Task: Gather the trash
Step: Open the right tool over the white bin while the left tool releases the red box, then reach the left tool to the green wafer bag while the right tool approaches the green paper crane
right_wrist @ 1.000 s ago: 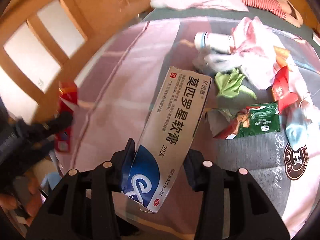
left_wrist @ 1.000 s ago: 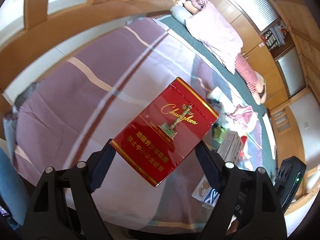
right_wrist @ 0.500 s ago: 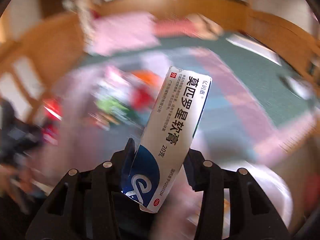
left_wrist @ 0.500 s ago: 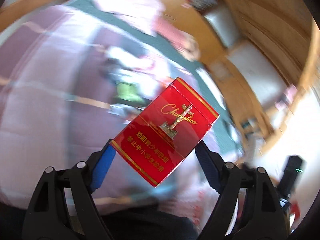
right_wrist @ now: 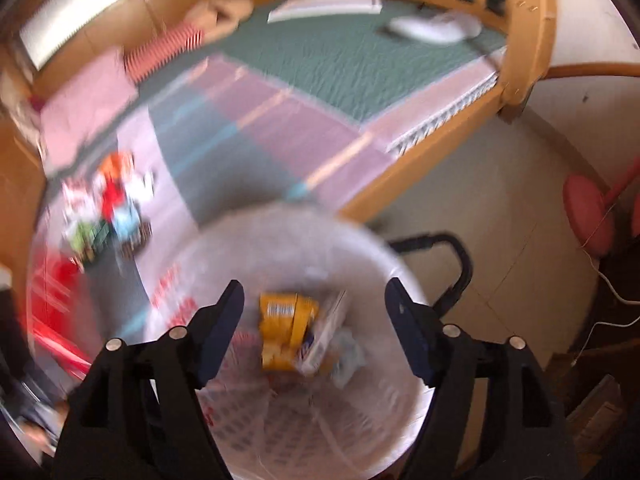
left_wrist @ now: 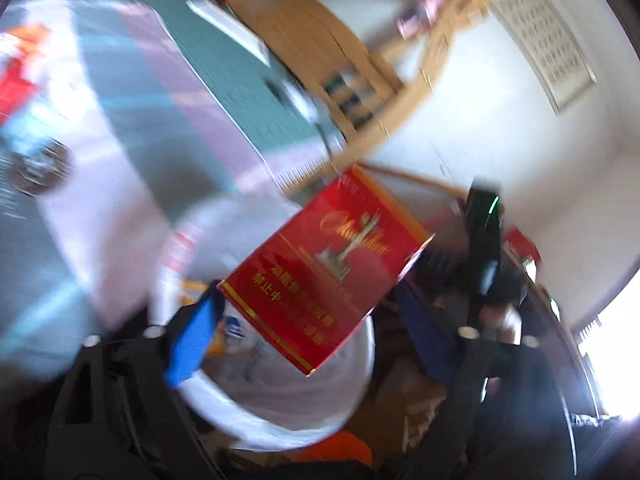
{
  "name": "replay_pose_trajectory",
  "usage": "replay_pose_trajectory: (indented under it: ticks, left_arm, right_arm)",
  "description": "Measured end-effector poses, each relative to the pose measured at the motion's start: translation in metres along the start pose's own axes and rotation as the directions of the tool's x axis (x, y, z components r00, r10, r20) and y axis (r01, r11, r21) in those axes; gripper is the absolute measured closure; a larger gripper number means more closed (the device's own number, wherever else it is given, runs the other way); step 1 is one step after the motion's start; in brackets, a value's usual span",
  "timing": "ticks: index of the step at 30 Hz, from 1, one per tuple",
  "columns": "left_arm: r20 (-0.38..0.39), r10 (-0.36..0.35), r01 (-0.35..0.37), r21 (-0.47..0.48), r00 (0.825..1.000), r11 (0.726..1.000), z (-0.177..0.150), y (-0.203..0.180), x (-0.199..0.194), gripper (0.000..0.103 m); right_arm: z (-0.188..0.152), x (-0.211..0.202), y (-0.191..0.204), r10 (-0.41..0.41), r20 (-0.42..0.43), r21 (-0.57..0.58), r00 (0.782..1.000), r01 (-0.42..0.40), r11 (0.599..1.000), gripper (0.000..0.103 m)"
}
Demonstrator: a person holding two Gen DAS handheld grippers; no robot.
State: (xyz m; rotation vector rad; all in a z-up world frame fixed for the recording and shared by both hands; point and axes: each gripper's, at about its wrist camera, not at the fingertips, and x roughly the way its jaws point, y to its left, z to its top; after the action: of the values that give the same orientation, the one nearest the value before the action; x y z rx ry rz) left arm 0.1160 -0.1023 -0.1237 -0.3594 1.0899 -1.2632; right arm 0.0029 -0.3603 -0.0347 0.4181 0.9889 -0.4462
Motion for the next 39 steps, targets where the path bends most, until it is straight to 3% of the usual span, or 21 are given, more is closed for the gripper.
replay_pose_trajectory:
  ticks: [3, 6, 7, 8, 10, 11, 13, 16, 19, 21, 22, 24, 26, 27, 28, 30, 31, 33, 34, 38, 39]
  left_arm:
    - [-0.037, 0.065, -0.065, 0.011, 0.997, 0.998, -0.002, -0.002, 0.013, 0.011]
    - [0.033, 0.171, -0.171, -0.014, 0.985, 0.985, 0.008, 0.011, -0.021, 0.01]
    - [0.067, 0.245, -0.244, -0.028, 0.967, 0.969, 0.015, 0.019, -0.04, 0.01]
    - [0.103, 0.35, -0.348, -0.038, 0.931, 0.937, 0.023, 0.026, -0.062, 0.009]
    - [0.158, 0.532, -0.529, -0.068, 0.832, 0.846, 0.033, 0.04, -0.101, 0.008]
    - [0.182, 0.619, -0.613, -0.095, 0.764, 0.784, 0.037, 0.048, -0.123, 0.008]
    - [0.216, 0.745, -0.729, -0.162, 0.631, 0.665, 0.041, 0.068, -0.165, 0.007]
    - [0.235, 0.845, -0.784, -0.316, 0.481, 0.534, 0.03, 0.113, -0.238, 0.007]
    - [0.182, 0.89, -0.74, -0.501, 0.418, 0.45, 0.013, 0.15, -0.293, 0.007]
    - [0.159, 0.899, -0.686, -0.596, 0.408, 0.417, -0.001, 0.166, -0.322, 0.007]
    - [0.157, 0.898, -0.671, -0.615, 0.41, 0.414, -0.006, 0.167, -0.33, 0.007]
    - [0.151, 0.891, -0.641, -0.645, 0.429, 0.418, -0.014, 0.172, -0.342, 0.007]
    - [0.142, 0.89, -0.643, -0.644, 0.433, 0.415, -0.021, 0.171, -0.347, 0.007]
    - [0.136, 0.893, -0.649, -0.641, 0.43, 0.41, -0.021, 0.172, -0.347, 0.007]
    - [0.125, 0.897, -0.656, -0.64, 0.425, 0.4, -0.022, 0.175, -0.348, 0.007]
    - [0.093, 0.901, -0.66, -0.649, 0.423, 0.377, -0.026, 0.177, -0.347, 0.007]
    - [0.084, 0.899, -0.657, -0.654, 0.429, 0.375, -0.028, 0.178, -0.346, 0.007]
    - [0.07, 0.89, -0.621, -0.692, 0.45, 0.368, -0.033, 0.182, -0.351, 0.007]
    - [0.069, 0.889, -0.604, -0.709, 0.452, 0.363, -0.036, 0.184, -0.352, 0.007]
    - [0.071, 0.884, -0.541, -0.767, 0.463, 0.345, -0.046, 0.191, -0.36, 0.007]
    - [0.067, 0.883, -0.533, -0.775, 0.464, 0.339, -0.049, 0.193, -0.362, 0.007]
  right_arm:
    - [0.003, -0.018, -0.002, 0.008, 0.074, 0.006, 0.997, -0.008, 1.0, 0.028]
    - [0.013, -0.019, 0.015, 0.049, 0.104, -0.012, 0.993, -0.048, 0.999, 0.028]
    - [0.013, -0.019, 0.024, 0.064, 0.107, -0.03, 0.992, -0.061, 0.998, 0.028]
    - [0.014, -0.017, 0.037, 0.08, 0.107, -0.056, 0.991, -0.074, 0.996, 0.028]
    - [0.019, -0.004, 0.07, 0.121, 0.085, -0.098, 0.989, -0.113, 0.989, 0.028]
    - [0.019, 0.004, 0.089, 0.155, 0.056, -0.117, 0.986, -0.148, 0.982, 0.028]
    - [0.02, 0.022, 0.132, 0.231, -0.013, -0.139, 0.973, -0.23, 0.963, 0.028]
    - [0.016, 0.059, 0.215, 0.314, -0.104, -0.164, 0.944, -0.328, 0.93, 0.028]
    - [0.014, 0.101, 0.291, 0.38, -0.197, -0.133, 0.904, -0.408, 0.903, 0.028]
    - [0.012, 0.137, 0.336, 0.41, -0.257, -0.027, 0.875, -0.431, 0.902, 0.028]
    - [0.012, 0.153, 0.353, 0.405, -0.269, 0.014, 0.874, -0.417, 0.909, 0.028]
    - [0.012, 0.186, 0.387, 0.339, -0.276, 0.049, 0.9, -0.339, 0.94, 0.028]
    - [0.008, 0.215, 0.41, 0.24, -0.279, 0.039, 0.93, -0.238, 0.97, 0.028]
    - [0.004, 0.228, 0.421, 0.186, -0.29, 0.006, 0.939, -0.193, 0.981, 0.033]
    - [-0.001, 0.237, 0.425, 0.155, -0.289, -0.025, 0.945, -0.169, 0.985, 0.057]
    - [-0.01, 0.242, 0.434, 0.116, -0.3, -0.101, 0.947, -0.152, 0.983, 0.066]
    - [-0.011, 0.234, 0.435, 0.146, -0.283, -0.119, 0.948, -0.185, 0.975, 0.073]
    - [-0.018, 0.221, 0.441, 0.197, -0.294, -0.185, 0.935, -0.258, 0.948, 0.075]
    - [-0.024, 0.218, 0.445, 0.225, -0.32, -0.212, 0.92, -0.301, 0.93, 0.075]
    - [-0.064, 0.197, 0.479, 0.38, -0.522, -0.312, 0.764, -0.586, 0.748, 0.073]
    - [-0.074, 0.189, 0.489, 0.39, -0.557, -0.35, 0.733, -0.633, 0.69, 0.065]
